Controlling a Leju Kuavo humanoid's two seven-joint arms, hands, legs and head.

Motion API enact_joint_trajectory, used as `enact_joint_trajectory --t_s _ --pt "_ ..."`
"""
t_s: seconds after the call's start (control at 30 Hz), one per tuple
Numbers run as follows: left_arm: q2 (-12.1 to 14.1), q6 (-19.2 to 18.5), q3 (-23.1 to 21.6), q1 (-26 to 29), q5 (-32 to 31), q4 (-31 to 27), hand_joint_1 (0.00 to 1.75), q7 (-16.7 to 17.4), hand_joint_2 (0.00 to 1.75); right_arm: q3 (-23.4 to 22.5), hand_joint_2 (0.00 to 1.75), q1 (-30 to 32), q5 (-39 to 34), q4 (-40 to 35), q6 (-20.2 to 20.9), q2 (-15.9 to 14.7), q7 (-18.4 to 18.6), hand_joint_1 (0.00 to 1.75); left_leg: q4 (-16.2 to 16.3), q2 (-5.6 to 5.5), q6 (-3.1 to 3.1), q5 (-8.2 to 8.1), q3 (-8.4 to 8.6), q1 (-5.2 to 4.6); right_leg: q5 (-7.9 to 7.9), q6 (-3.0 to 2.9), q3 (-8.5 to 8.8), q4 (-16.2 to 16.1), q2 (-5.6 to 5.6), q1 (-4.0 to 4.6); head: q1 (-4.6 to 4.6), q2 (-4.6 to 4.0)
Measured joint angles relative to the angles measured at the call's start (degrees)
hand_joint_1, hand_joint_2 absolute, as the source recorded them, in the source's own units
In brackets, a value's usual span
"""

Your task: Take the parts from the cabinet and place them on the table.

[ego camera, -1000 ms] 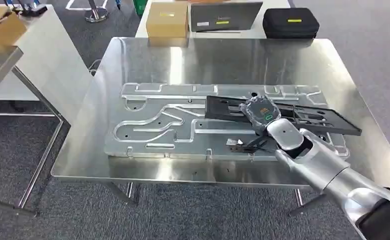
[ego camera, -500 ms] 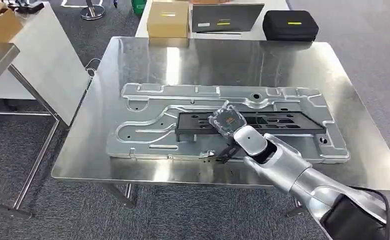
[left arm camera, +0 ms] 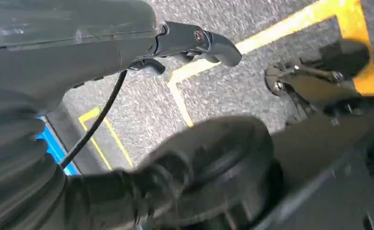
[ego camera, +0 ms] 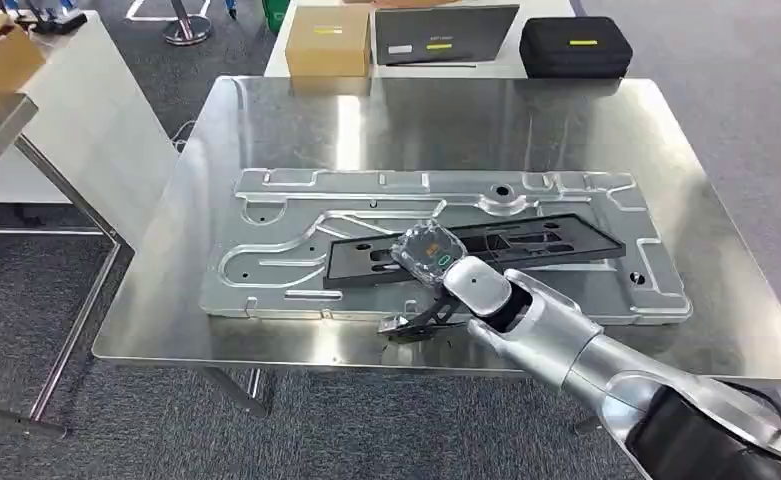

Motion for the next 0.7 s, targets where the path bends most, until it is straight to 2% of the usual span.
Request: enact_joint_trajectory --t_s 0.07,0.1,0.13,0.17,0.2,0.27,0.3,0.4,0.43,0.47,0.5,0.57,0.6,0.63,0.67,0.7 --pt "0.0 0.0 0.0 0.1 0.0 0.0 0.00 0.0 1.75 0.0 1.75 0.0 -0.1 0.0 0.0 -0.1 0.0 1.75 9.5 0.02 -0.44 -4.51 -4.23 0.26 0.04 -0.10 -0.15 0.0 -0.09 0.19 0.04 0.00" --pt "0.0 0.0 0.0 0.2 0.0 0.0 0.00 0.0 1.75 0.1 1.75 0.1 -0.1 0.0 0.0 -0.1 0.0 1.75 13.0 0.02 -0.59 -5.69 -5.82 0.28 0.05 -0.11 -0.19 0.0 -0.06 0.22 0.04 -0.02" --pt "0.0 0.0 0.0 0.3 0.0 0.0 0.00 0.0 1.75 0.2 1.75 0.1 -0.1 0.0 0.0 -0.1 0.0 1.75 14.2 0.02 -0.65 -5.40 -6.33 0.28 0.05 -0.11 -0.19 0.1 0.01 0.21 0.04 -0.02" --pt "0.0 0.0 0.0 0.3 0.0 0.0 0.00 0.0 1.75 0.4 1.75 0.1 -0.1 0.0 0.0 -0.1 0.0 1.75 12.5 0.02 -0.65 -3.90 -5.47 0.31 0.05 -0.10 -0.12 0.1 0.06 0.18 0.04 -0.02" --pt "0.0 0.0 0.0 0.3 0.0 0.0 0.00 0.0 1.75 0.5 1.75 0.1 -0.2 0.0 0.0 -0.1 0.0 1.75 8.6 0.04 -0.63 -1.61 -3.50 0.41 0.04 -0.09 -0.05 0.1 0.15 0.15 0.04 -0.02" --pt "0.0 0.0 0.0 0.3 0.0 0.0 0.00 0.0 1.75 0.6 1.75 0.0 -0.2 0.0 0.0 -0.1 0.0 1.75 -2.1 0.05 -0.44 2.97 1.80 0.65 -0.20 0.29 0.14 0.3 0.30 0.11 0.04 -0.02" --pt "0.0 0.0 0.0 0.3 0.0 0.0 0.00 0.0 1.75 0.6 1.75 0.0 -0.2 0.0 0.0 -0.1 0.0 1.75 -3.2 -0.02 -0.44 2.06 2.59 0.12 -0.21 0.64 -0.17 0.5 0.36 0.43 0.06 -0.02" --pt "0.0 0.0 0.0 0.3 0.0 0.0 0.00 0.0 1.75 0.7 1.75 0.0 -0.3 0.0 0.0 -0.2 0.0 1.75 -3.7 -0.03 0.26 2.22 2.33 -0.13 0.25 1.51 -0.43 0.2 0.44 0.19 0.09 0.00" --pt "0.0 0.0 0.0 0.4 0.0 0.0 0.00 0.0 1.75 0.7 1.75 0.0 -0.5 0.0 0.1 -0.2 0.2 1.75 -4.2 0.03 0.70 2.49 2.51 0.04 0.25 1.97 -0.35 0.2 0.54 0.33 0.04 -0.02" --pt "0.0 0.0 0.0 0.4 0.0 0.0 0.00 -0.1 1.75 0.7 1.75 0.0 -0.7 0.0 0.2 -0.4 0.3 1.75 -4.8 0.33 1.21 2.85 2.84 0.35 -0.54 2.16 -0.55 0.9 0.48 0.03 0.09 0.00" --pt "0.0 0.0 0.0 0.4 0.1 0.0 0.00 -0.2 1.75 0.7 1.75 -0.1 -1.1 0.1 0.5 -0.7 0.4 1.75 -4.9 0.34 1.73 2.94 2.89 0.29 -2.16 2.17 -1.47 3.0 0.31 0.11 0.11 -0.02" --pt "0.0 0.6 -0.1 0.3 0.0 0.0 0.00 -0.7 1.75 0.7 1.75 0.1 -1.6 0.8 1.6 -1.2 2.5 1.75 -4.9 0.43 2.01 2.94 2.80 0.16 -6.48 2.35 -5.52 11.7 0.31 0.09 0.09 0.00" --pt "0.1 0.7 -0.2 0.3 0.0 0.0 0.00 -0.9 1.75 0.7 1.75 0.5 -1.6 1.4 1.7 -1.2 3.4 1.75 -4.9 0.48 2.10 2.92 2.79 0.09 -7.87 2.45 -7.48 15.8 0.31 0.05 0.09 -0.02" --pt "0.2 0.7 -0.2 0.3 0.0 0.0 0.00 -1.0 1.75 0.7 1.75 0.8 -1.7 1.9 1.4 -1.4 3.7 1.75 -4.8 0.47 2.11 2.92 2.81 0.07 -8.08 2.52 -8.58 18.0 0.30 0.03 0.09 -0.02" --pt "0.2 0.7 -0.3 0.3 -0.1 0.0 0.00 -1.0 1.75 0.7 1.75 0.8 -1.7 2.3 1.0 -1.6 3.9 1.75 -4.8 0.45 2.17 2.87 2.89 0.06 -6.82 2.50 -8.21 17.2 0.30 0.03 0.09 -0.02" --pt "0.2 0.8 -0.4 0.3 -0.1 0.0 0.00 -1.0 1.75 0.7 1.75 0.8 -1.7 2.6 1.0 -1.7 4.1 1.75 -4.6 0.41 2.14 2.79 2.98 0.07 -4.58 2.38 -6.48 13.7 0.29 0.04 0.09 -0.02"
